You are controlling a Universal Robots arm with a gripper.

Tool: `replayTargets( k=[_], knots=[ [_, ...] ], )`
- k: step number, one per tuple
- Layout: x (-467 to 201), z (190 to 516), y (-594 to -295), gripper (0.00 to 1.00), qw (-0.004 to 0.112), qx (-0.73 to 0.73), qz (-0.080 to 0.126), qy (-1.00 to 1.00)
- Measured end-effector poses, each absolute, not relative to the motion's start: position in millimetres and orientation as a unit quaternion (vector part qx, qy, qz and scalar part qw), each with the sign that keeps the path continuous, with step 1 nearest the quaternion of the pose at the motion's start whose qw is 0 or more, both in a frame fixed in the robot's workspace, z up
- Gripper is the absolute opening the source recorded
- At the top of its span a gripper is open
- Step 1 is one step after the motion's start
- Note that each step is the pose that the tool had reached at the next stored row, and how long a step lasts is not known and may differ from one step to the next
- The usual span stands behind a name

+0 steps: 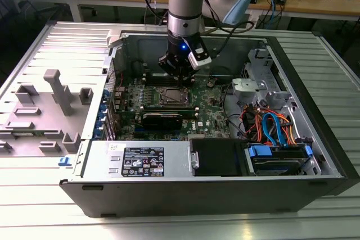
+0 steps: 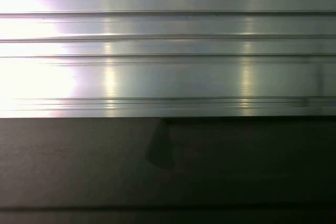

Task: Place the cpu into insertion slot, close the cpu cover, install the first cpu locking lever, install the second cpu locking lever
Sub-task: 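Install the first cpu locking lever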

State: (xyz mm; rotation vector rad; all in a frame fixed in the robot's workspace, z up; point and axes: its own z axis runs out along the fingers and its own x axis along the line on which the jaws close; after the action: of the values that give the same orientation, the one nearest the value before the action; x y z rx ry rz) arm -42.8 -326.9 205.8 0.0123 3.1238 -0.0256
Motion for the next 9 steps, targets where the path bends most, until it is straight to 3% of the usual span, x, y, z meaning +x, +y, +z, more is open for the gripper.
replayTargets(
  k=[9],
  knots=[
    [-42.8,206.7,-326.9,0.11,0.009,0.004,-0.008,1.000]
  ],
)
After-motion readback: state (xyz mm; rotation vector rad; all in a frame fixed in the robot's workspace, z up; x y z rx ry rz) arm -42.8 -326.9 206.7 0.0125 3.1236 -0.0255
